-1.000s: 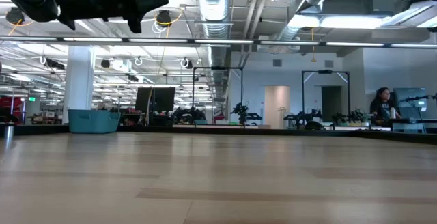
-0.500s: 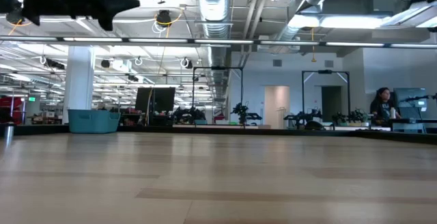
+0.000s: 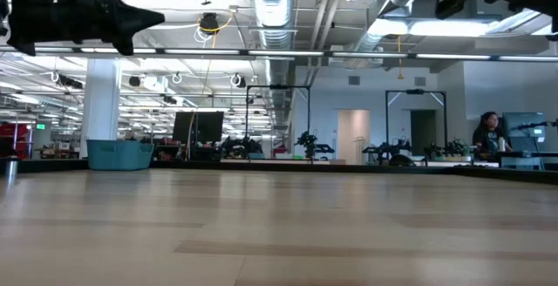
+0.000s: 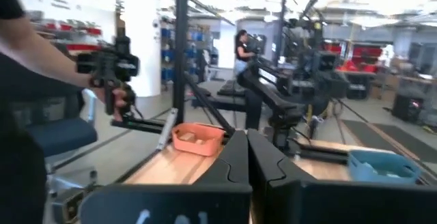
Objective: Sort & place blocks by color
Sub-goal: Return to Home Position
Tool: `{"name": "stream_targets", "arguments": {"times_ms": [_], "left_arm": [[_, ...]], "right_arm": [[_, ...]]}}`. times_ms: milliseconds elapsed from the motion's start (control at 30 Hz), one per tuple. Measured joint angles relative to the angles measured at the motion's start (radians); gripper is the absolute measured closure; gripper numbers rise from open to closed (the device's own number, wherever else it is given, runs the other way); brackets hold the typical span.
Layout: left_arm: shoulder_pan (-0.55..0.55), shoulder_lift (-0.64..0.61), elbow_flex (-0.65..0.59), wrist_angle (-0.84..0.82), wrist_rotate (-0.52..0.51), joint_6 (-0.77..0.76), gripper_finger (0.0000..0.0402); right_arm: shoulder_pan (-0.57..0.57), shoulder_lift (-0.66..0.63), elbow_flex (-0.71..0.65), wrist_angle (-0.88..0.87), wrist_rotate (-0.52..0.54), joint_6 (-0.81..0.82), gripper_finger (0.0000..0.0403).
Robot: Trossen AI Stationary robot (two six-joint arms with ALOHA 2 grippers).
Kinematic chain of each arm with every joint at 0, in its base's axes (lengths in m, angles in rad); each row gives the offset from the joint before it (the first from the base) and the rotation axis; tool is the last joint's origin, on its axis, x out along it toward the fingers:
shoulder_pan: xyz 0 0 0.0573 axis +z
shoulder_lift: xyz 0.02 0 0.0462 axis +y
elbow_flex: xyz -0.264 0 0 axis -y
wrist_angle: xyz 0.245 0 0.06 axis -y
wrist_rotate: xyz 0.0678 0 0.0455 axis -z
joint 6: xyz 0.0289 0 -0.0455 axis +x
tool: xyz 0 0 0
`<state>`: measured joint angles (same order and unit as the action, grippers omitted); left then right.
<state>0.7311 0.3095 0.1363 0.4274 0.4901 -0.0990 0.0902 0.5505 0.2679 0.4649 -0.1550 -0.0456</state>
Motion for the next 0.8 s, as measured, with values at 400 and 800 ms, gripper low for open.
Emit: {"name": "stream_targets", "arguments": {"times_ms": [400, 800], "left_arm": [[-0.003, -0.211, -0.125, -0.044, -0.03, -0.058, 0.0401], [-0.003, -0.291, -0.126, -0.233, 0.022, -0.011, 0.0401]], "right_arm": [[0.04, -0.08, -0.19, 0.244, 0.075, -0.008, 0.04], [-0.233, 0.065, -0.245, 0.374, -0.107, 0.029, 0.0399]]}}
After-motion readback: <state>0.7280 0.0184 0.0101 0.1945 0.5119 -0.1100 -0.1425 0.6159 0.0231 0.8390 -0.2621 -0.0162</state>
